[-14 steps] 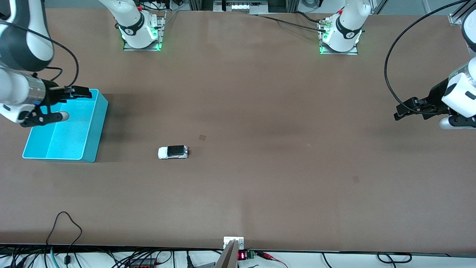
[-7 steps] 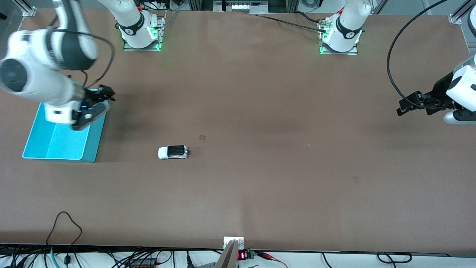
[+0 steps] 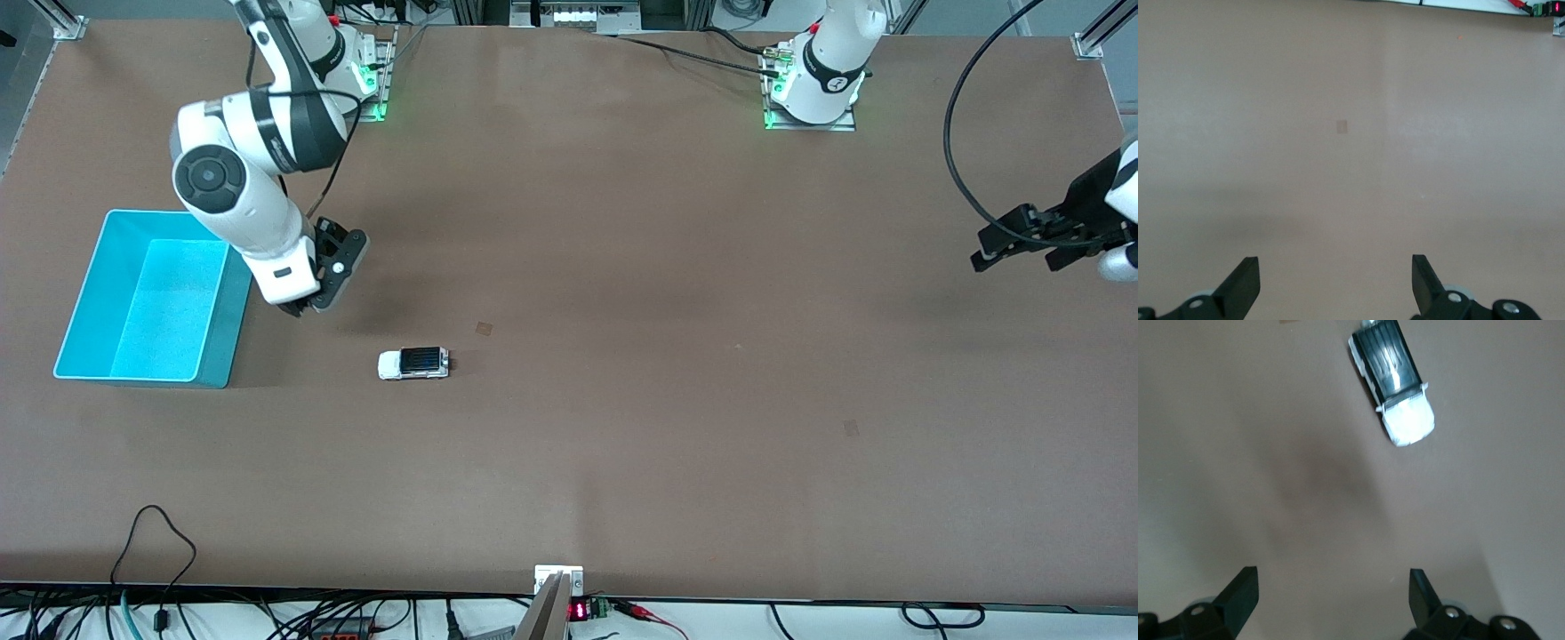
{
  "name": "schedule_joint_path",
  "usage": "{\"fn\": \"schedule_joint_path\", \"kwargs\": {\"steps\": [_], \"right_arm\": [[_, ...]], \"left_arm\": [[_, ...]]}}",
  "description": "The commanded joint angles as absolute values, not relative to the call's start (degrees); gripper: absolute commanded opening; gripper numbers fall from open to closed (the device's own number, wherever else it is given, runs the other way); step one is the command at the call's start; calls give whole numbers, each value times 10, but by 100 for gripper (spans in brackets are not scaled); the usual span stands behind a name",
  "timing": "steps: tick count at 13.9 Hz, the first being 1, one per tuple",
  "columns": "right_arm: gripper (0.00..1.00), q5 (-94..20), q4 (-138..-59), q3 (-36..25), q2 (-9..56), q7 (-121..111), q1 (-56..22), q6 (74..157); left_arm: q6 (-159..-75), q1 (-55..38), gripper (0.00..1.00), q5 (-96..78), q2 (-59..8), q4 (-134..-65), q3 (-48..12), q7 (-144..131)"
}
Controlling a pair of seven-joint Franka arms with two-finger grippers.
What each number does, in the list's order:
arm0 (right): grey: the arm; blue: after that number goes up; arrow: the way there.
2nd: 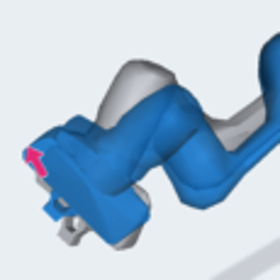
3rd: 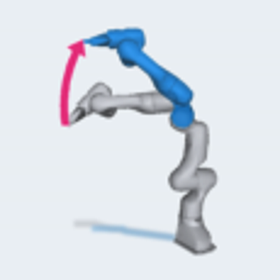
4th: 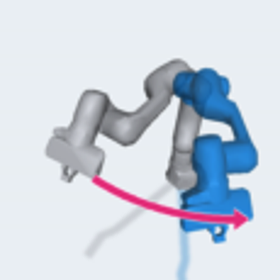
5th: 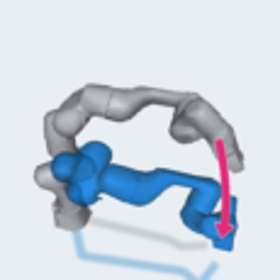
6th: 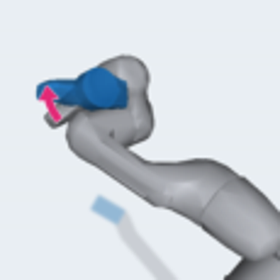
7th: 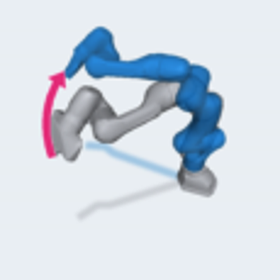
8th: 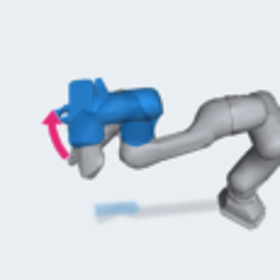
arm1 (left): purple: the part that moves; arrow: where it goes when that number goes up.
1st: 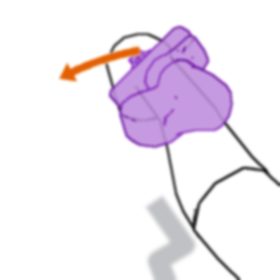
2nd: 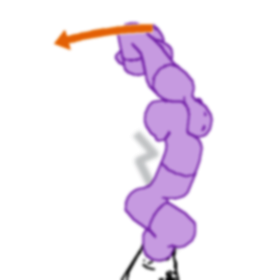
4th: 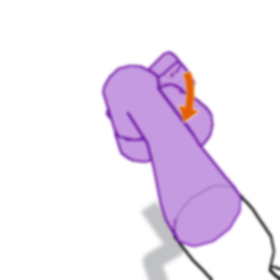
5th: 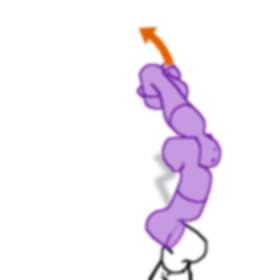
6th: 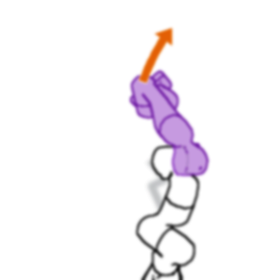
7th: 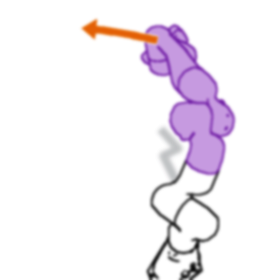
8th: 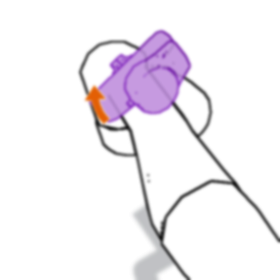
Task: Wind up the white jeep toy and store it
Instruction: 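Move the right gripper over the stopped jeep, then grasp the jeep with the right gripper and lift it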
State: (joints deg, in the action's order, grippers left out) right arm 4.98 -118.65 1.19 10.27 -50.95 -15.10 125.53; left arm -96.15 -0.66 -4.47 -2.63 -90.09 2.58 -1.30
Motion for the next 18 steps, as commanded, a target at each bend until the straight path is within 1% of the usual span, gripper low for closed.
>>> {"fn": "schedule_joint_path", "kwargs": {"steps": [1, 3, 5, 9, 12, 14, 17, 18], "right_arm": [[100, 55, -1166, 30, 147, -594, -145, 1307], [100, 49, -1139, 31, 184, -638, -147, 1320], [100, 47, -1107, 31, 218, -660, -156, 1321], [100, 15, -1001, 31, 295, -662, -176, 1314], [100, 15, -992, 30, 321, -658, -190, 1320], [100, 16, -993, 30, 330, -657, -190, 1320], [100, 27, -993, 28, 352, -661, -197, 1323], [100, 33, -993, 28, 355, -660, -197, 1336]], "left_arm": [[-926, -10, 100, -33, -34, -876, 27, -5], [-909, -10, 100, -33, -33, -876, 26, -4], [-911, -11, 100, -33, -32, -877, 25, -4], [-910, -8, 100, -33, -29, -884, 25, -5], [-914, -6, 100, -32, -27, -887, 22, -4], [-914, 43, 100, -32, -27, -889, -23, -4], [-913, 48, 100, -32, -25, -889, -33, -13], [-910, 49, 100, -32, -25, -891, -34, -20]]}}
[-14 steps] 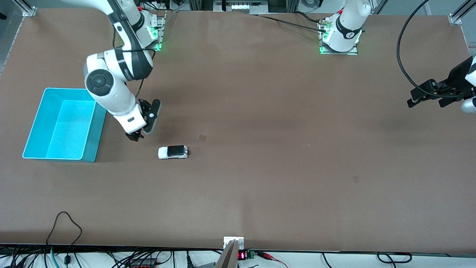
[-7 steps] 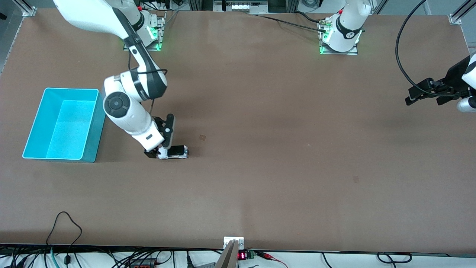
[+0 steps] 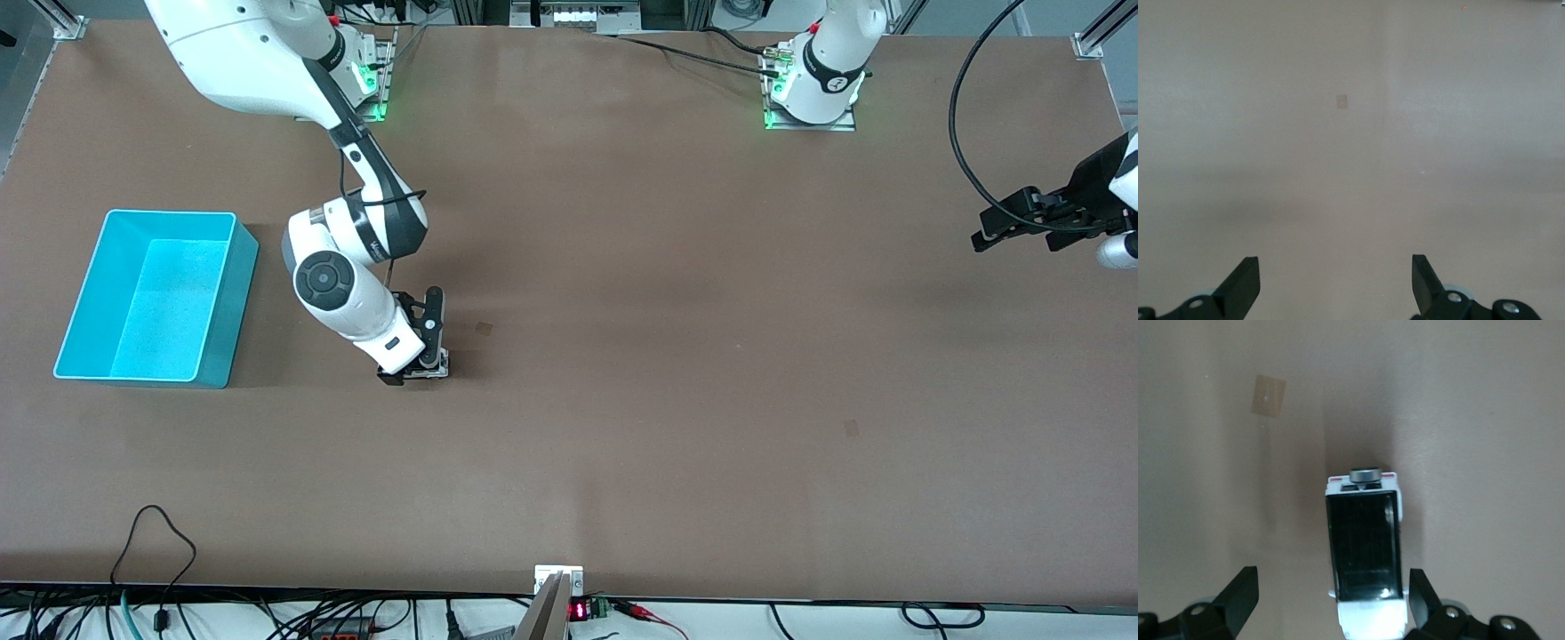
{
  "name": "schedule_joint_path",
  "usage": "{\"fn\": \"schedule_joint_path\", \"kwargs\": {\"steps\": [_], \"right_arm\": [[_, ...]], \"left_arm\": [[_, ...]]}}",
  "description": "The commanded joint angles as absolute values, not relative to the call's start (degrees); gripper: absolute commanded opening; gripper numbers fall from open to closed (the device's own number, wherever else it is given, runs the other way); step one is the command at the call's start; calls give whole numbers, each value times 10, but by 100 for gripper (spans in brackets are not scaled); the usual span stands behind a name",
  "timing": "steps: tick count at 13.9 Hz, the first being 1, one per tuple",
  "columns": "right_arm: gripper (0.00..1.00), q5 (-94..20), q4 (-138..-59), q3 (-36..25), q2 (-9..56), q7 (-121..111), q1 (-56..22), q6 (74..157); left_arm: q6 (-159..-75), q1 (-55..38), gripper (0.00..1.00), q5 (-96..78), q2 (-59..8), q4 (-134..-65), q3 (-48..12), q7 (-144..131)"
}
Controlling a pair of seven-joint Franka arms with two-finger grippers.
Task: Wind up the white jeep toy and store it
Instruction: 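Grasp the jeep with the right gripper and lift it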
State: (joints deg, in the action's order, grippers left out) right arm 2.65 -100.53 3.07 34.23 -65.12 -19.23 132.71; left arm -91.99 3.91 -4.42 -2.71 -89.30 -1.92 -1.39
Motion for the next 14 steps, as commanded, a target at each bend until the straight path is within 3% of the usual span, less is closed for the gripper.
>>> {"fn": "schedule_joint_path", "kwargs": {"steps": [1, 5, 6, 8, 9, 10, 13, 14], "right_arm": [[100, 37, -993, 28, 358, -658, -197, 1349], [100, 39, -993, 28, 379, -657, -198, 1385], [96, 39, -993, 27, 380, -657, -197, 1385], [67, 39, -993, 28, 381, -658, -196, 1385], [33, 43, -993, 27, 381, -658, -197, 1386], [20, 50, -993, 27, 381, -653, -198, 1386], [8, 52, -993, 25, 375, -652, -198, 1385], [0, 52, -993, 23, 367, -651, -196, 1383]], "left_arm": [[-909, 49, 100, -32, -24, -891, -34, -21], [-911, 49, 100, -32, -19, -892, -46, -20], [-911, 49, 100, -32, -19, -892, -47, -20], [-910, 54, 100, -32, -19, -896, -47, -19], [-911, 54, 100, -32, -19, -897, -47, -16], [-912, 55, 100, -32, -19, -896, -47, -15], [-913, 54, 100, -31, -18, -896, -47, -13], [-913, 54, 100, -31, -18, -896, -47, -13]]}}
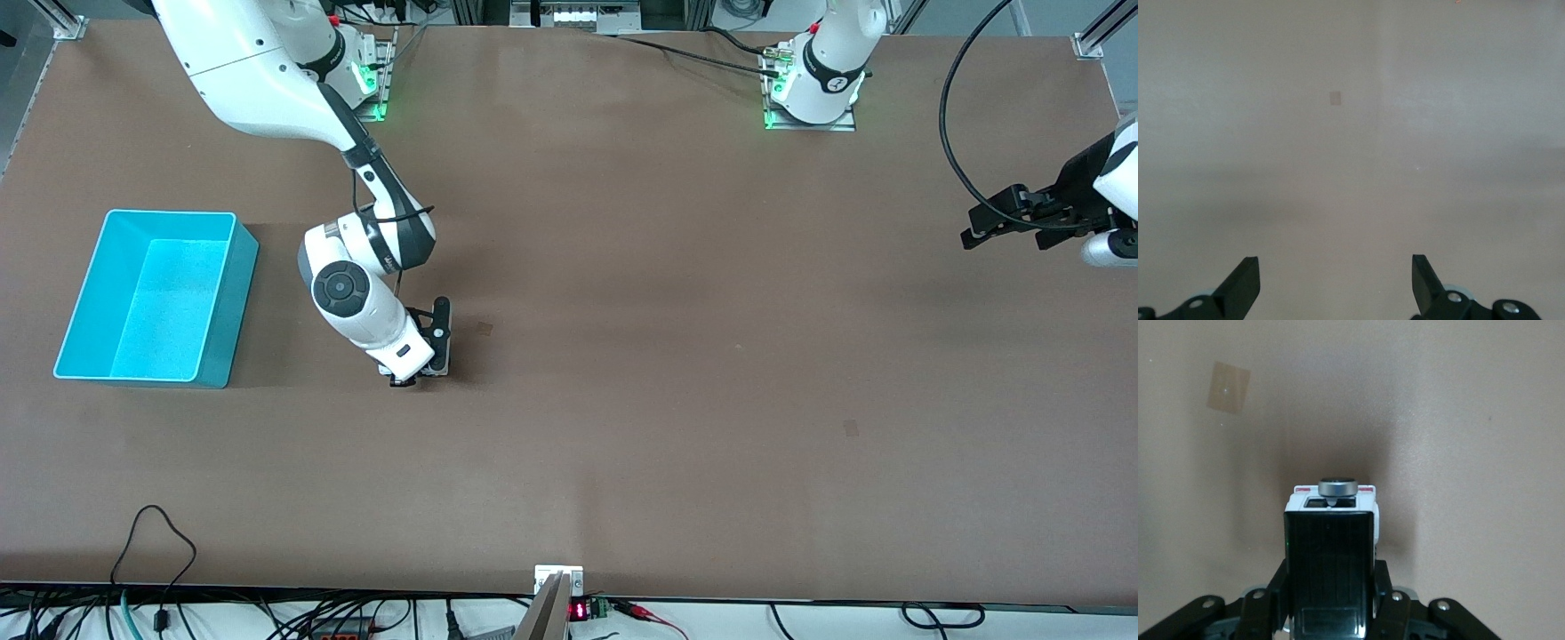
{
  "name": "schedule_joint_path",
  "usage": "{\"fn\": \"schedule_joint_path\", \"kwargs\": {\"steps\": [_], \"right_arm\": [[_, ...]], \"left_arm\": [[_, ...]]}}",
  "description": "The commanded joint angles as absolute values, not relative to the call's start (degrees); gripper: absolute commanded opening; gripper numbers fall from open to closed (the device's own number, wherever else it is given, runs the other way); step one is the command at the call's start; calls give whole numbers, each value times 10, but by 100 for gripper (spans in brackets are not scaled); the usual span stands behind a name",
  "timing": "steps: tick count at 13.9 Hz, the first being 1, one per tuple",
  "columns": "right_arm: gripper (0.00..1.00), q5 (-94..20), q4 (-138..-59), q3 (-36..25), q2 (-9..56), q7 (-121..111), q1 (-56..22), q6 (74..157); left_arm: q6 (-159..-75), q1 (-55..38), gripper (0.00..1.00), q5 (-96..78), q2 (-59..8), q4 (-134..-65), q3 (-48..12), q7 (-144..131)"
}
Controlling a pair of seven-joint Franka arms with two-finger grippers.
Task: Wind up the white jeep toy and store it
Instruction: 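Grasp the jeep with the right gripper and lift it, then carry the jeep over the cyan bin with the right gripper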
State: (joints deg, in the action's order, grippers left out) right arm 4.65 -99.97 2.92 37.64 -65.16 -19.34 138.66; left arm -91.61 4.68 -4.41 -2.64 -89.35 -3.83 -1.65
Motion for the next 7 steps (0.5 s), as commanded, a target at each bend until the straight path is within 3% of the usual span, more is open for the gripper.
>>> {"fn": "schedule_joint_path", "kwargs": {"steps": [1, 7], "right_arm": [[0, 48, -993, 17, 353, -649, -193, 1380], [0, 49, -1014, -11, 230, -507, -127, 1271]], "left_arm": [[-913, 54, 100, -31, -18, -896, -47, -13], [-916, 55, 100, -32, -19, -896, -46, -13]]}}
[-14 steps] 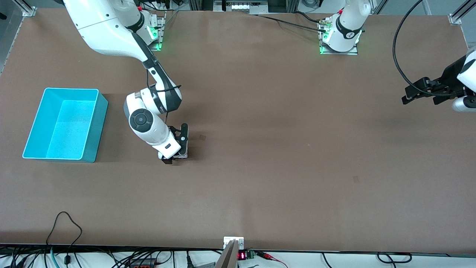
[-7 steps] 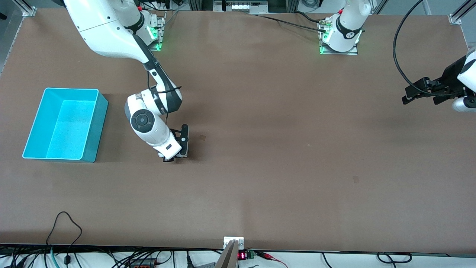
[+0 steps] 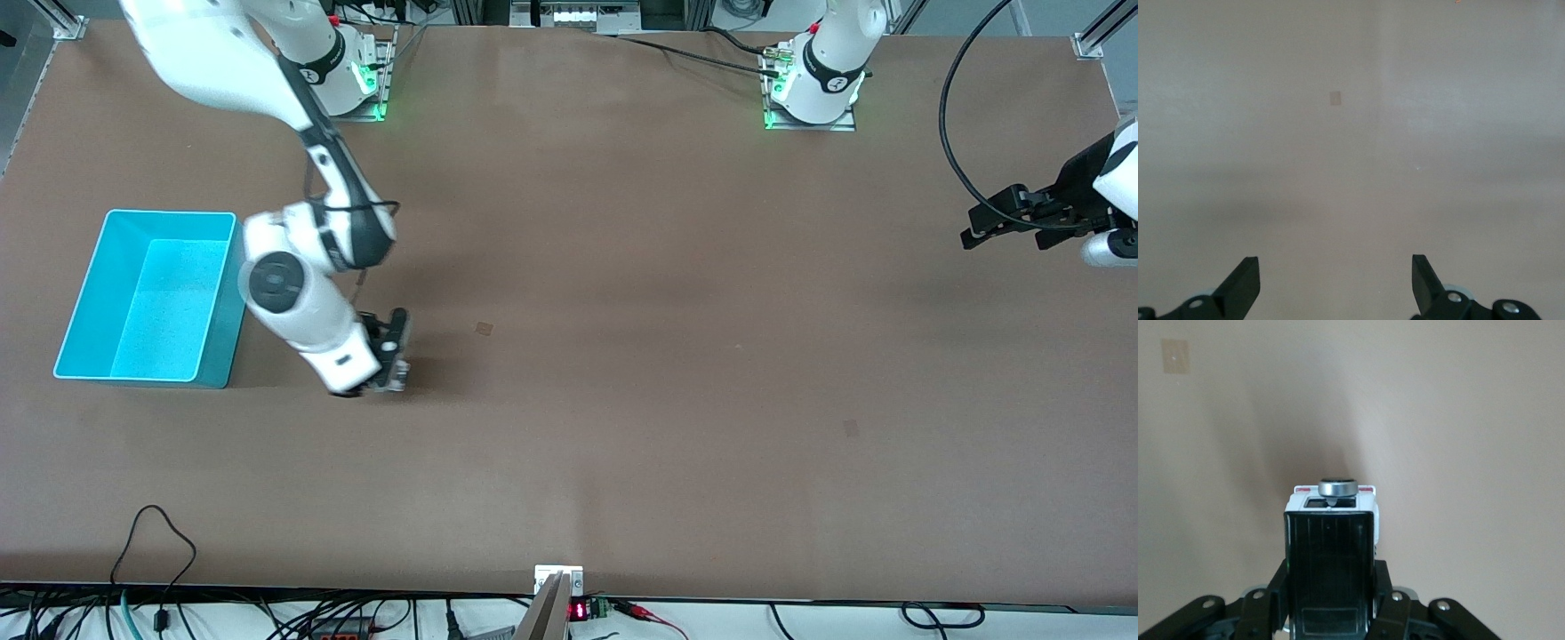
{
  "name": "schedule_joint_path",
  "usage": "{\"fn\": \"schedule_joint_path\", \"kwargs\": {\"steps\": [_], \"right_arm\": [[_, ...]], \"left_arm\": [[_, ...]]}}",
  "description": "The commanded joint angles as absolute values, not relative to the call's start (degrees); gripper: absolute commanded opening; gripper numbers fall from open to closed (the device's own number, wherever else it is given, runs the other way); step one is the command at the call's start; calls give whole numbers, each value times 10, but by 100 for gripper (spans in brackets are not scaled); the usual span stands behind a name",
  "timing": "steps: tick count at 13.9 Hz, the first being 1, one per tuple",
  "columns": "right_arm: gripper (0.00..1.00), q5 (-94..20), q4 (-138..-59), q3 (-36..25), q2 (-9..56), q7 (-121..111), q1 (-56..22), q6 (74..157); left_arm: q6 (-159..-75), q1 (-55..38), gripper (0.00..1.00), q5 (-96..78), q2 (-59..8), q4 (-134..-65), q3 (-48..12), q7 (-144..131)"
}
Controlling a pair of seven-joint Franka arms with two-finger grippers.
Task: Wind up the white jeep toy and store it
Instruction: 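Carry the jeep over the cyan bin with the right gripper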
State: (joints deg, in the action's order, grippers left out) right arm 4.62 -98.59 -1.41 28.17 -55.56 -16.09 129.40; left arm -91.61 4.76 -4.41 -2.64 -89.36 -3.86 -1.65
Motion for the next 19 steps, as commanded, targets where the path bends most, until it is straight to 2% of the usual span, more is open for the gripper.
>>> {"fn": "schedule_joint_path", "kwargs": {"steps": [1, 4, 8, 14, 19], "right_arm": [[0, 49, -1019, -21, 215, -487, -115, 1260], [0, 48, -1047, -47, 182, -419, -72, 1216], [0, 49, -1095, -69, 156, -365, 1, 1222], [0, 49, -1114, -150, 163, -252, 9, 1207], [0, 61, -1152, -154, 185, -191, 9, 1249]], "left_arm": [[-918, 55, 100, -32, -18, -896, -46, -13], [-922, 56, 100, -32, -19, -897, -45, -13], [-922, 61, 100, -32, -19, -901, -44, -13], [-921, 64, 100, -32, -19, -901, -43, -13], [-918, 64, 100, -32, -19, -902, -43, -13]]}}
